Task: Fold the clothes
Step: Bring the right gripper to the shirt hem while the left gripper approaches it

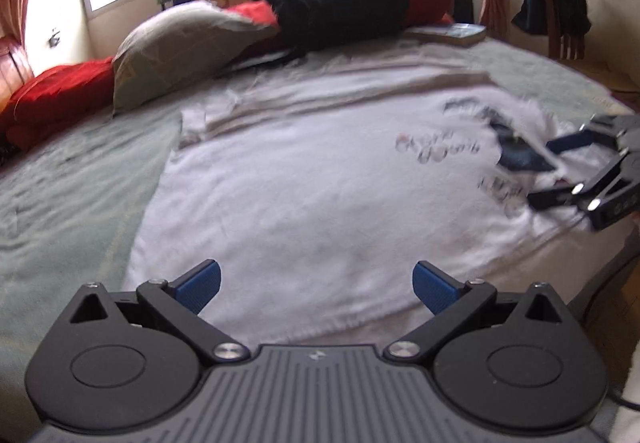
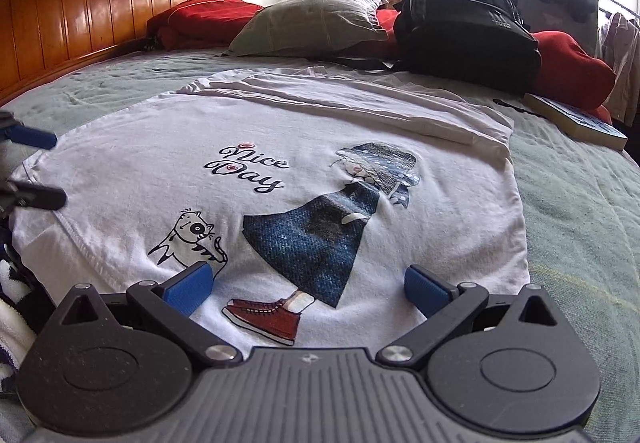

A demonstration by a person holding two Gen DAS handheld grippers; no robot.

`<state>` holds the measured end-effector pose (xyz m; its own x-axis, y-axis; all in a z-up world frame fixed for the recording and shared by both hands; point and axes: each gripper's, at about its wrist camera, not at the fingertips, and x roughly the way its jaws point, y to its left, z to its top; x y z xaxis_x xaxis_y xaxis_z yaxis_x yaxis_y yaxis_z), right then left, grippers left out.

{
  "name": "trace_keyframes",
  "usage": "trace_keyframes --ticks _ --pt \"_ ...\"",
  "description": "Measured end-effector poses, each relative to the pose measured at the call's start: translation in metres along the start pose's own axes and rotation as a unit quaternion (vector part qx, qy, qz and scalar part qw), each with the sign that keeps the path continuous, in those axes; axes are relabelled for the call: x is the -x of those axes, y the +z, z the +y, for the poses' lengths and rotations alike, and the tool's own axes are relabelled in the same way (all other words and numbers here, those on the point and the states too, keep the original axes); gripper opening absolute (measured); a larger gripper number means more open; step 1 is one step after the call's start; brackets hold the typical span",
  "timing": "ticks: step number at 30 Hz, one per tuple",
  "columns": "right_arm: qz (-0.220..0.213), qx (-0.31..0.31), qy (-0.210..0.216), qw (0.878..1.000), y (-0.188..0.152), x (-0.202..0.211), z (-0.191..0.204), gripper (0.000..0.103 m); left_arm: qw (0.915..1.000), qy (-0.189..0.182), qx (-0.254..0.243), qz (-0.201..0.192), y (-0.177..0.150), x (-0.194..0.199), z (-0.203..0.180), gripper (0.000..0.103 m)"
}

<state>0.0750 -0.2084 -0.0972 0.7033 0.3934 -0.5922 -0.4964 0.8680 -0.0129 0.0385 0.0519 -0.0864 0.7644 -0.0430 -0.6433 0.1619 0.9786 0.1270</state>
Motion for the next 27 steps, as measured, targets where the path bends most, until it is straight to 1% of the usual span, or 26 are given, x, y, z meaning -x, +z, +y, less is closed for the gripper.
trace_keyframes --ticks 2,4,7,10,15,18,22,25,27 --pt "-0.005 0.000 0.001 1.000 -0.002 0.001 0.000 0.103 0.9997 -0.002 0.024 -0.007 -0.011 0.006 0.003 0.102" --pt "-0.009 0.000 0.000 1.000 -0.003 0.001 0.000 0.103 0.9995 0.011 0.030 -0.007 -0.019 0.014 0.004 0.102" --pt "-0.007 0.002 -0.001 1.000 -0.002 0.001 0.001 0.103 0.9992 0.033 0.021 0.008 -0.022 0.023 0.001 0.102" --pt "-0.003 0.002 -0.004 1.000 0.000 0.001 0.001 0.103 0.9993 0.036 0.005 -0.003 -0.012 0.030 -0.003 0.102" --pt "-0.001 0.001 -0.008 1.000 0.000 0.001 0.003 0.103 0.9993 0.006 -0.028 -0.023 0.019 0.019 -0.019 0.102" --pt "0.002 0.001 -0.010 1.000 0.000 0.002 0.003 0.103 0.9991 -0.007 -0.033 -0.025 0.029 0.005 -0.030 0.102" --pt "0.019 0.007 -0.002 1.000 -0.003 0.015 -0.003 0.103 0.9994 -0.020 -0.025 -0.011 0.020 -0.008 -0.039 0.102" --pt "0.032 0.016 0.007 0.999 -0.014 0.033 -0.012 0.103 0.9995 -0.029 -0.004 -0.011 0.009 -0.008 -0.034 0.102" --pt "0.038 0.024 0.010 0.999 -0.023 0.045 -0.018 0.103 0.9993 -0.035 0.000 -0.009 0.006 -0.005 -0.031 0.102"
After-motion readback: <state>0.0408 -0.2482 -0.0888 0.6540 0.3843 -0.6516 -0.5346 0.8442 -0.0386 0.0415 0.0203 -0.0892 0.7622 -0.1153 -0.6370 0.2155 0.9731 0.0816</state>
